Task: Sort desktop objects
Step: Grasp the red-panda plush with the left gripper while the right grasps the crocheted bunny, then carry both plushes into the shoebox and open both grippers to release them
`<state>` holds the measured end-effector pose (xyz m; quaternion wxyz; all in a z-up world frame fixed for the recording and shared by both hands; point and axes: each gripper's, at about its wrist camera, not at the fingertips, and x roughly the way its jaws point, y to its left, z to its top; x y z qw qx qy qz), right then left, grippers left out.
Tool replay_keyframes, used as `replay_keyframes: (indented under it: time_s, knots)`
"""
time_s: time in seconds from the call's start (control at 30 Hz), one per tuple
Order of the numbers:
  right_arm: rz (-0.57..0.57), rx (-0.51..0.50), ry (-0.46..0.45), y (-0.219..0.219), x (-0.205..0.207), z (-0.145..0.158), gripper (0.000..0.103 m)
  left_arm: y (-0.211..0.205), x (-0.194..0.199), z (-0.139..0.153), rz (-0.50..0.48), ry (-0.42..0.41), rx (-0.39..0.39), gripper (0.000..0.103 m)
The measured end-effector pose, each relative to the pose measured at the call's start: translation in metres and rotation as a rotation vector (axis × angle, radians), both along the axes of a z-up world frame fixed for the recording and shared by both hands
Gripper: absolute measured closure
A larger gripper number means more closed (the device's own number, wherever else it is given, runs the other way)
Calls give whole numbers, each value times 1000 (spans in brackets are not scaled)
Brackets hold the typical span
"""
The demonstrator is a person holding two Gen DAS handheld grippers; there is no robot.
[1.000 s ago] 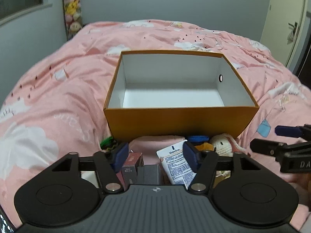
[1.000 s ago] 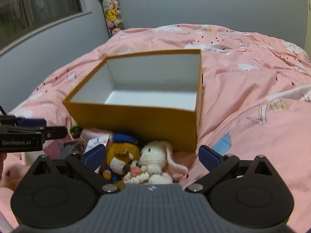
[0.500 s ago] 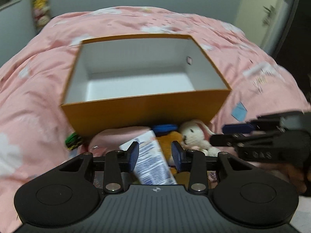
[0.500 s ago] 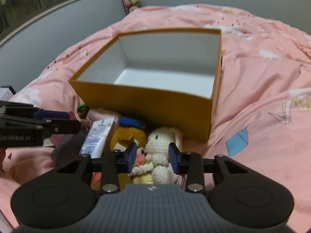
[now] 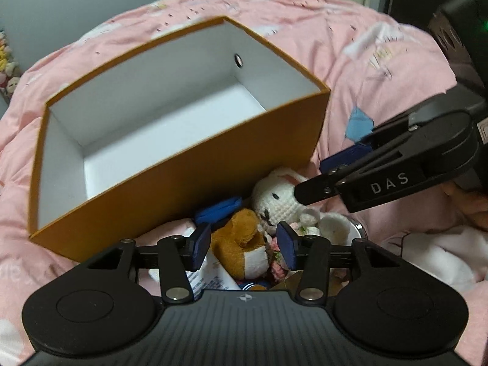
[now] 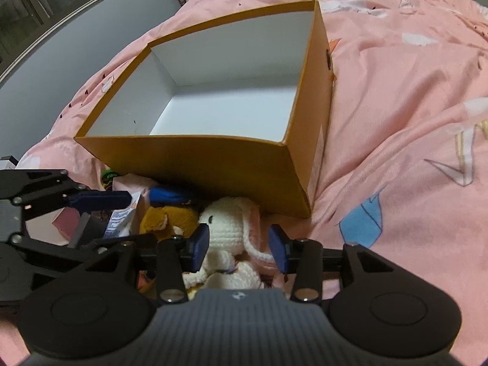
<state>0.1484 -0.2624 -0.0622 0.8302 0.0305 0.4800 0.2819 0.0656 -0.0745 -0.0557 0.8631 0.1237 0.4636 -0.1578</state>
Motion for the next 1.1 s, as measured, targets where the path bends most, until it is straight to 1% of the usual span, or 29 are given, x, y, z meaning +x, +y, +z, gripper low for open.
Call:
replay_keyframes:
  time_s: [0.1, 0.23, 0.37, 0.43, 0.53, 0.57, 0.67, 0.8, 0.93, 1.0, 1.07, 1.1]
  knots:
    - [21, 20, 19, 4, 4, -5, 51, -8, 5, -7, -13, 19, 52, 47]
    - [31, 51, 58, 8, 16, -16, 49, -13, 11, -16, -7, 49, 110, 47]
    - [33, 69, 103, 14, 23, -29, 43, -11, 15, -18, 5, 73, 110, 47]
    - [40, 65, 118, 18, 25, -36, 42, -11, 16, -20, 2, 83, 112, 46]
    - [36, 65, 128, 21, 28, -45, 43, -12, 16, -24, -4, 86, 126, 46]
    - [31, 80, 130, 20, 27, -44, 50, -12, 16, -25, -6, 85, 129, 44]
    - [25, 86, 110, 16, 20, -38, 53, -11, 15, -25, -7, 85, 126, 43]
    - [3, 73, 41, 8, 5, -20, 54, -11, 17, -30, -2, 84, 121, 38]
    - [-35, 84, 31, -4, -1, -17, 54, -14, 20, -38, 5, 76, 143, 38]
    - [-50, 87, 33, -6, -2, -18, 54, -11, 19, -38, 22, 71, 124, 40]
    - [-57, 87, 24, -5, -5, -16, 54, -6, 17, -36, 43, 65, 98, 47]
    - [-59, 86, 16, -5, -7, -14, 54, -3, 15, -34, 57, 58, 82, 48]
